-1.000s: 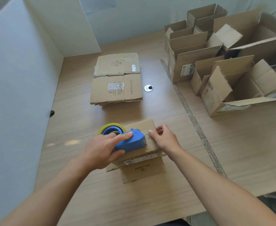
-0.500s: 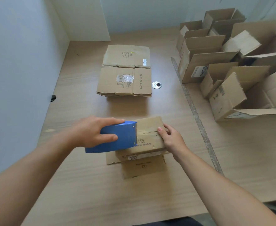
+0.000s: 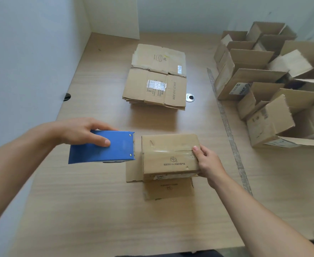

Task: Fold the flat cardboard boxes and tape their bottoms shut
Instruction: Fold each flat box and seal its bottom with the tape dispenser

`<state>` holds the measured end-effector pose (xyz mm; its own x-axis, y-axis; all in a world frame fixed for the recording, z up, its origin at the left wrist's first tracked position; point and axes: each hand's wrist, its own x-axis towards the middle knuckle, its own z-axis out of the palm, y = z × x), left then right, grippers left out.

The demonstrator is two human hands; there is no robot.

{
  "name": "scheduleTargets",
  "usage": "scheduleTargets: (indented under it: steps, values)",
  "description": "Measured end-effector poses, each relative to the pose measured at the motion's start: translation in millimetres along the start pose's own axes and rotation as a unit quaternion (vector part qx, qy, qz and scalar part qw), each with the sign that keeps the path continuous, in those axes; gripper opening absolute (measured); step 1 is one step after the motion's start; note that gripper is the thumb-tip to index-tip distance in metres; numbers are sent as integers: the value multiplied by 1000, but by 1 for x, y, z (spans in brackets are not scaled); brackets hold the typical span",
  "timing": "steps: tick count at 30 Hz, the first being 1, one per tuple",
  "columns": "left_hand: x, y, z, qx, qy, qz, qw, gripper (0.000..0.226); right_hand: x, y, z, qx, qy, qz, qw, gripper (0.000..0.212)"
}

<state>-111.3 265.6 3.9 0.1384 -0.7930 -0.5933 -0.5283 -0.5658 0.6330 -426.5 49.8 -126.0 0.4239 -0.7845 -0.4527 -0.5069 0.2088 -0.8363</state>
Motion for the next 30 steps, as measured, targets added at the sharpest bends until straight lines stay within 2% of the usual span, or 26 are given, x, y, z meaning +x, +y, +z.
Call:
scheduleTargets:
  steps: [10, 13, 15, 19, 25, 30]
  values:
    - [-12, -48, -12, -19, -28, -77, 996, 28, -8, -11, -1, 16, -24, 48, 998, 19]
    - [-9, -64, -8, -38, -42, -81, 995, 36, -7, -11, 0, 9, -22, 56, 998, 20]
    - [0, -70, 0, -29, -37, -83, 995, 25, -7, -11, 0, 3, -23, 60, 998, 21]
    - [29, -72, 19, 22, -29, -74, 997, 20, -8, -12, -1, 5, -20, 69, 997, 22]
    - [67, -48, 48, 89, -4, -57, 994, 31, -10, -17, 0, 15, -17, 96, 995, 21]
    - [75, -20, 54, 208, 38, -49, 976, 35, -9, -18, 1, 20, -17, 108, 994, 21]
